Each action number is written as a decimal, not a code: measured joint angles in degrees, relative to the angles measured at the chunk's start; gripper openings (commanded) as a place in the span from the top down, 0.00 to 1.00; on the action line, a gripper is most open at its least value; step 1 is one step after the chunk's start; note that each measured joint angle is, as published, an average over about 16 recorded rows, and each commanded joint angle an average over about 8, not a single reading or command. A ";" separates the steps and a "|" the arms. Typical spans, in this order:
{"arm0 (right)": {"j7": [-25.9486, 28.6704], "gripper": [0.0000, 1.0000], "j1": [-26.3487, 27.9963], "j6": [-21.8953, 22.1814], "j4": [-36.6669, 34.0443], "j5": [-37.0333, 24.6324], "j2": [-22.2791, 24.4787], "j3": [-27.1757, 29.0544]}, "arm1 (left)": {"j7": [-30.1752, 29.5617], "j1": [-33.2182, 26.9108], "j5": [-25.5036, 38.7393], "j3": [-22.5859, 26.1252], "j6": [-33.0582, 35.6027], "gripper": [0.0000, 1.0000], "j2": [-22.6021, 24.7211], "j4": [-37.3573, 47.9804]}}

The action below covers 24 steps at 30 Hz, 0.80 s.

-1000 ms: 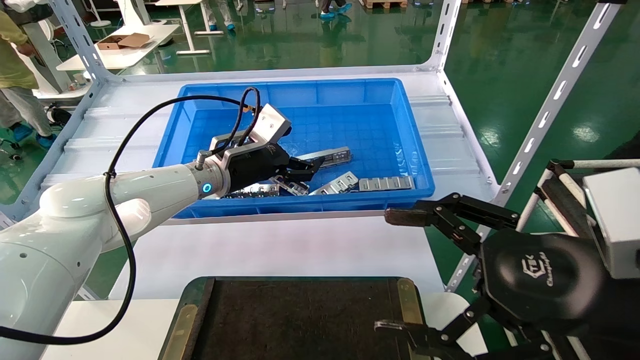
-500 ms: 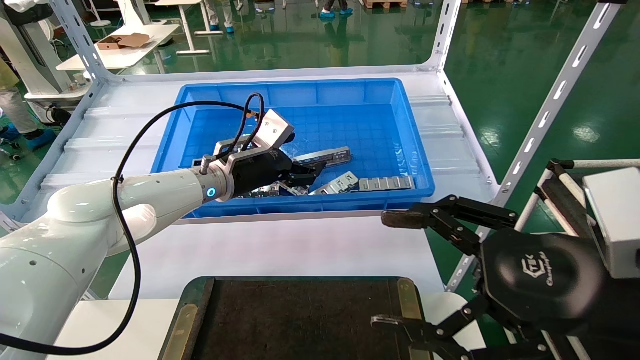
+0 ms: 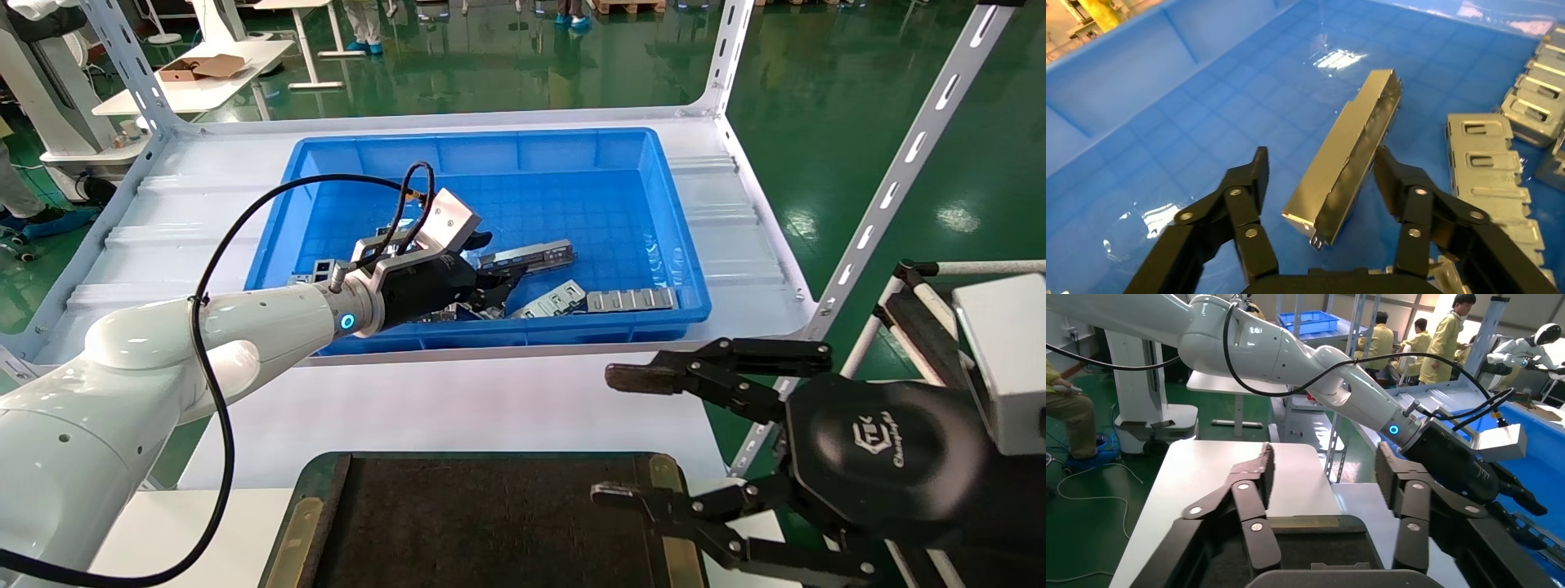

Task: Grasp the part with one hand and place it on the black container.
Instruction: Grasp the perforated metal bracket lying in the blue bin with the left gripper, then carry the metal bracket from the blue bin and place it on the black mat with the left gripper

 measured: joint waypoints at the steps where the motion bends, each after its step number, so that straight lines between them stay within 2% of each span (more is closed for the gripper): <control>1: 0.00 1.00 0.00 0.00 0.00 0.00 0.00 0.00 | -0.03 0.01 -0.18 0.25 -0.08 1.00 -0.01 0.01; 24: -0.01 1.00 0.00 0.01 0.00 0.01 0.01 -0.02 | 0.18 -0.42 -4.96 4.17 -1.58 1.00 -0.17 0.33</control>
